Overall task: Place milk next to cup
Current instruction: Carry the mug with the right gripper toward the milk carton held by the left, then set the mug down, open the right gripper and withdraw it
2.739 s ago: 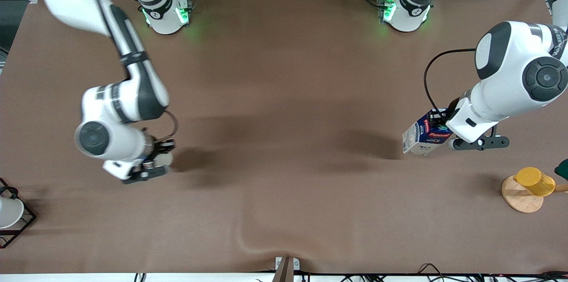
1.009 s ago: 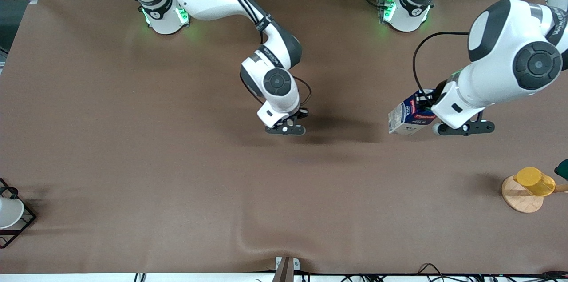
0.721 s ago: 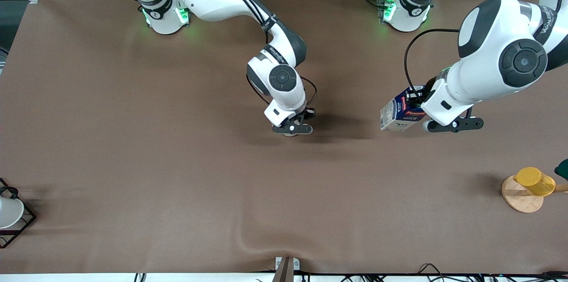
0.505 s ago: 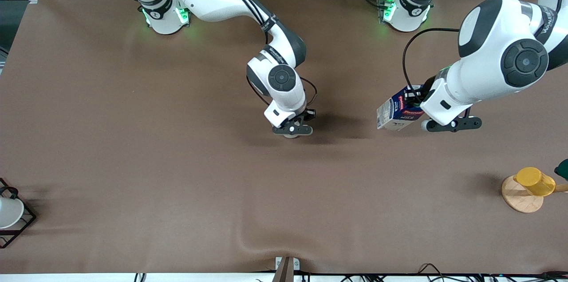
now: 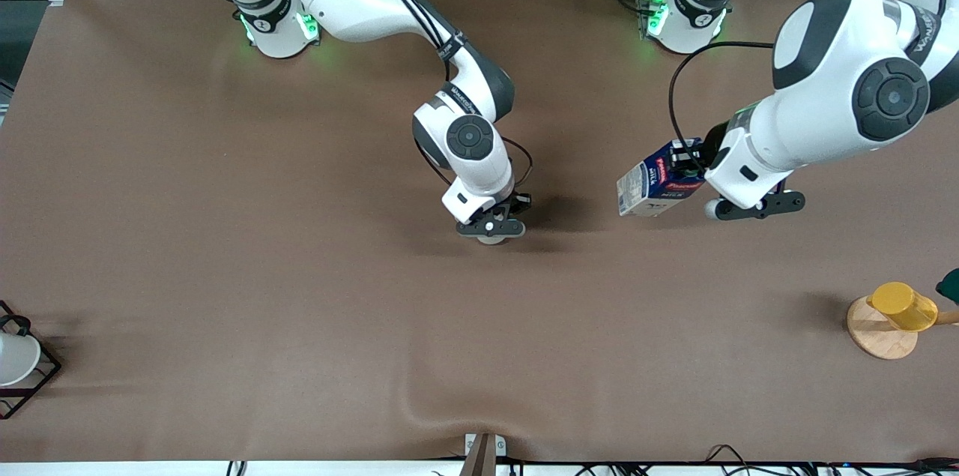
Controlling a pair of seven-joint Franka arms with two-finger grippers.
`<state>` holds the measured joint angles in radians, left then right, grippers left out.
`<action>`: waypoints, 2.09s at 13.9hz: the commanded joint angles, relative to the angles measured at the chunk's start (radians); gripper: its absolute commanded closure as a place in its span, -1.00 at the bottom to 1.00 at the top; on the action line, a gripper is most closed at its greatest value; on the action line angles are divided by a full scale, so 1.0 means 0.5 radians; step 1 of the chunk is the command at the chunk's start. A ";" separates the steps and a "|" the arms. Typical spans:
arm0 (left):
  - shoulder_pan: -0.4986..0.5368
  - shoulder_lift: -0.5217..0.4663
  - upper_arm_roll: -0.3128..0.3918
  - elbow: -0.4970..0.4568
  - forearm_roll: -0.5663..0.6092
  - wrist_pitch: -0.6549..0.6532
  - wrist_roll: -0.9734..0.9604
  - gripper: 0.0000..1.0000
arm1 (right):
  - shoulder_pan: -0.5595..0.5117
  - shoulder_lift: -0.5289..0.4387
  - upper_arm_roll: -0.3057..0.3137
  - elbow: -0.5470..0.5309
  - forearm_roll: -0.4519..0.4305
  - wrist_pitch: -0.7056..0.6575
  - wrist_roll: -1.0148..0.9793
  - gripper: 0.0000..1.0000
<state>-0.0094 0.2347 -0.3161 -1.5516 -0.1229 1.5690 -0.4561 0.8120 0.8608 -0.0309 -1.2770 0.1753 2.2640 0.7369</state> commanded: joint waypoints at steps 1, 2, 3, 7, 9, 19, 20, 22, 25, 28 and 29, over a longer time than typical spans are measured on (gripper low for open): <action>-0.006 0.034 -0.009 0.051 -0.040 -0.033 -0.079 0.32 | 0.011 0.033 0.007 0.072 -0.062 0.037 -0.023 -1.00; -0.003 0.037 -0.009 0.051 -0.037 -0.033 -0.076 0.32 | 0.005 0.018 0.007 0.072 -0.065 0.037 -0.026 -1.00; -0.003 0.037 -0.009 0.048 -0.040 -0.033 -0.079 0.32 | 0.002 -0.006 0.007 0.072 -0.068 0.028 -0.023 -1.00; -0.064 0.049 -0.012 0.051 -0.040 -0.033 -0.137 0.32 | -0.029 -0.129 -0.018 0.072 -0.062 0.000 -0.029 -1.00; -0.113 0.058 -0.012 0.054 -0.040 -0.030 -0.207 0.32 | -0.053 -0.227 -0.067 0.069 -0.062 -0.125 -0.038 -1.00; -0.610 0.190 0.000 0.063 -0.006 0.132 -0.624 0.32 | -0.740 -0.806 -0.184 -0.117 -0.167 -0.947 -1.487 -1.00; -0.665 0.217 0.000 0.066 0.025 0.172 -0.680 0.32 | -0.841 -0.889 -0.184 -0.203 -0.167 -0.963 -1.623 -1.00; -0.754 0.270 0.000 0.084 0.068 0.236 -0.729 0.32 | -0.955 -1.122 -0.193 -0.436 -0.167 -0.954 -1.740 -1.00; -0.907 0.426 0.012 0.216 0.104 0.301 -0.870 0.33 | -1.132 -1.405 -0.199 -0.685 -0.170 -0.966 -1.750 -1.00; -1.024 0.561 0.016 0.320 0.200 0.317 -1.027 0.33 | -1.292 -1.507 -0.202 -0.701 -0.170 -1.104 -1.820 -1.00; -1.043 0.586 0.019 0.333 0.203 0.347 -1.042 0.32 | -1.350 -1.540 -0.199 -0.707 -0.170 -1.119 -1.827 -1.00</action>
<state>-0.5025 0.4753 -0.3186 -1.4512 -0.0483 1.7406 -0.9443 0.1935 0.1506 -0.1494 -1.5763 0.0965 1.7082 -0.1602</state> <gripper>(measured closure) 0.595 0.000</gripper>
